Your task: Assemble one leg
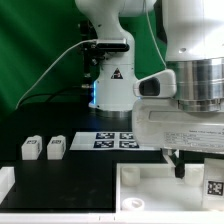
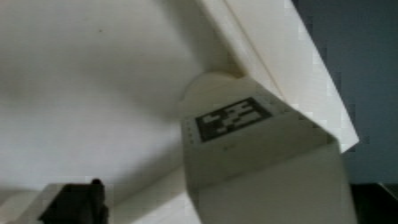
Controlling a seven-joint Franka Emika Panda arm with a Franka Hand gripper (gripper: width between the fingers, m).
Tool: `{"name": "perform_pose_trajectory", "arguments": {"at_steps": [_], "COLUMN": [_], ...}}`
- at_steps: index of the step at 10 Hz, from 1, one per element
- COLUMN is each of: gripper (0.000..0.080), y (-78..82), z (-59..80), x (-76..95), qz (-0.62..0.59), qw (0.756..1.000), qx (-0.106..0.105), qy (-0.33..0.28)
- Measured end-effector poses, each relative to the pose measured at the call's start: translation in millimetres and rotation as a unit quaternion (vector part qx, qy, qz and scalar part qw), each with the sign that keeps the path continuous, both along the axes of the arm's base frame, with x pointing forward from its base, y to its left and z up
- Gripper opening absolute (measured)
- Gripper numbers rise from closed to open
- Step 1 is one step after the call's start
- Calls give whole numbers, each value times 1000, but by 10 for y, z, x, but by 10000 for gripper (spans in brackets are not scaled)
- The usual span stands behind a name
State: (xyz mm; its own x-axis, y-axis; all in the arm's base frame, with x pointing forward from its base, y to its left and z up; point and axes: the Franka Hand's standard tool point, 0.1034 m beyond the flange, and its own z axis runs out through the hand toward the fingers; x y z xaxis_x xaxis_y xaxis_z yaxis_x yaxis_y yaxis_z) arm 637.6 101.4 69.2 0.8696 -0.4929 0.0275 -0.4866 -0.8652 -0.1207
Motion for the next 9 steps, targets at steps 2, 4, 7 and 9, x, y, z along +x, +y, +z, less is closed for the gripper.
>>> {"name": "perform_pose_trajectory", "arguments": {"at_steps": [2, 4, 7, 9], "gripper": [527, 390, 293, 293], "y": [-12, -15, -33, -60], "z": [-6, -6, -14, -20], "x": [-4, -3, 6, 12], "qz": [-4, -17, -150, -286], "qw": [1000, 1000, 989, 957], "qx": [-2, -1, 9, 17], "qy": [0, 1, 14, 48]}}
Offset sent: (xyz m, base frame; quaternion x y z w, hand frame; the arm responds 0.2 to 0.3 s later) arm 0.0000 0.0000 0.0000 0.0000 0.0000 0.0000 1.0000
